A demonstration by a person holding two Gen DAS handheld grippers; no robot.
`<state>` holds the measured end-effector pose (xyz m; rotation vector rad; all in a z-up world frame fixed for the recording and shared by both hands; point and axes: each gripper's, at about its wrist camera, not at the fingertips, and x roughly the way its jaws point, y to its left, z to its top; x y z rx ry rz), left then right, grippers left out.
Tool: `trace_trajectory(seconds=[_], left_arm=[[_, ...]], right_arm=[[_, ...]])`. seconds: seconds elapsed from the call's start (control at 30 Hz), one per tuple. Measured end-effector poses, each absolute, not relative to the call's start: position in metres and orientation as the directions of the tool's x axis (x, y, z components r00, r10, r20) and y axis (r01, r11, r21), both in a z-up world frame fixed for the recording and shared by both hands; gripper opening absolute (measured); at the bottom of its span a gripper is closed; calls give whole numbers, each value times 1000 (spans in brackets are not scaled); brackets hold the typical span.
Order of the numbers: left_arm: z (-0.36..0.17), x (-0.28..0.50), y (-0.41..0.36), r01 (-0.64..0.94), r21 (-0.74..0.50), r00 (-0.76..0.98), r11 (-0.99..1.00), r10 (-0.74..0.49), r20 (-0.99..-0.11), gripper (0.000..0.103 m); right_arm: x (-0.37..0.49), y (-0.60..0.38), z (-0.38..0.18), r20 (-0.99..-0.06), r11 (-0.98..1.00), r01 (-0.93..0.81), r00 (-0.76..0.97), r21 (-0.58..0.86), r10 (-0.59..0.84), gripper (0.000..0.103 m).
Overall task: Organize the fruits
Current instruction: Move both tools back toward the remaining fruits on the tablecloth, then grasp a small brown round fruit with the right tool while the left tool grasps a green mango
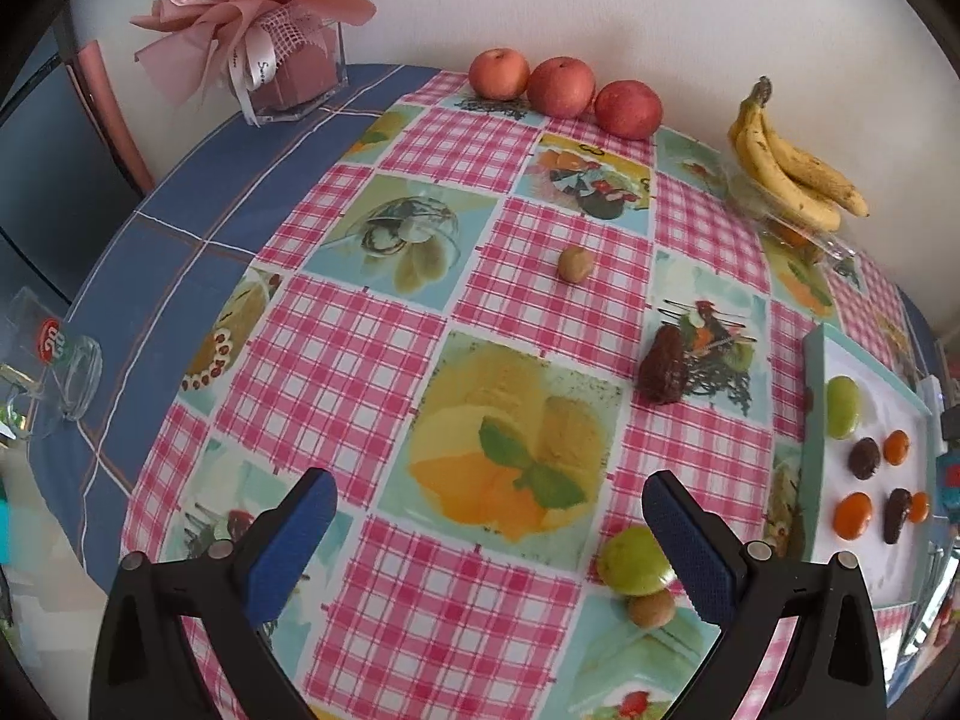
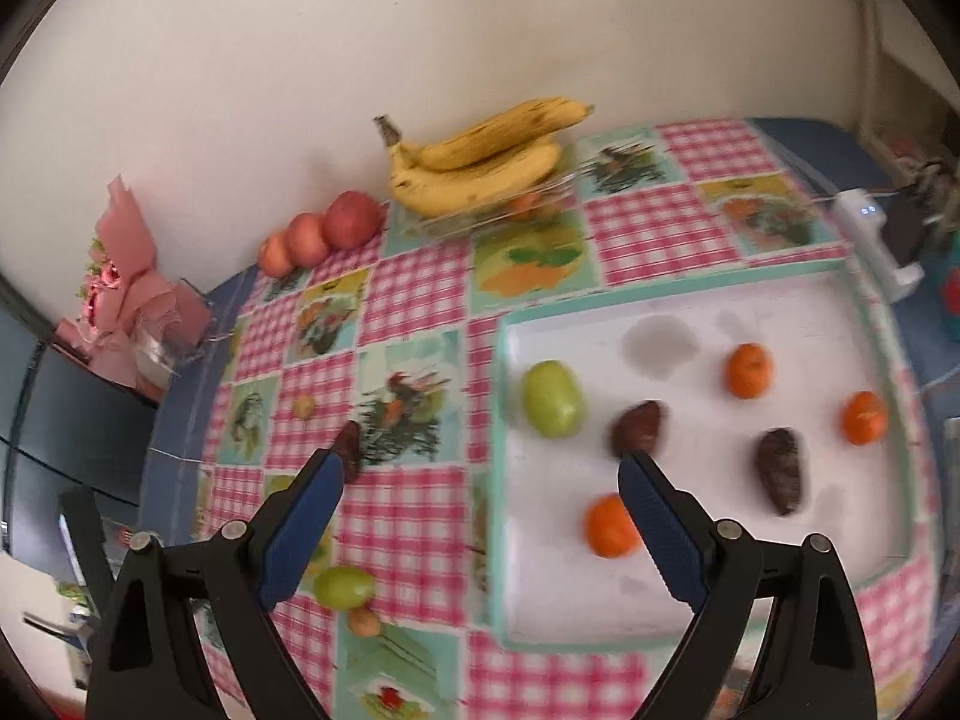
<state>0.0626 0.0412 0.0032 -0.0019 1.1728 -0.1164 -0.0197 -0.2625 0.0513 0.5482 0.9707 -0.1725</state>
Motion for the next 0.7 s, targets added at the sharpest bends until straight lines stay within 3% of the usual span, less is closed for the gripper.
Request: trace_trajectory(seconds=[0.27,0.7], left_arm=[[8,41,31,158,-113,318,981,-159,-935,103],[-5,39,65,108,-177,217,978,-197,-956,103]], right_arm=[[-55,-247,81,-837,877,359,541,320,83,93],[-54,-159,27,-898,916,261,399,303,183,93]])
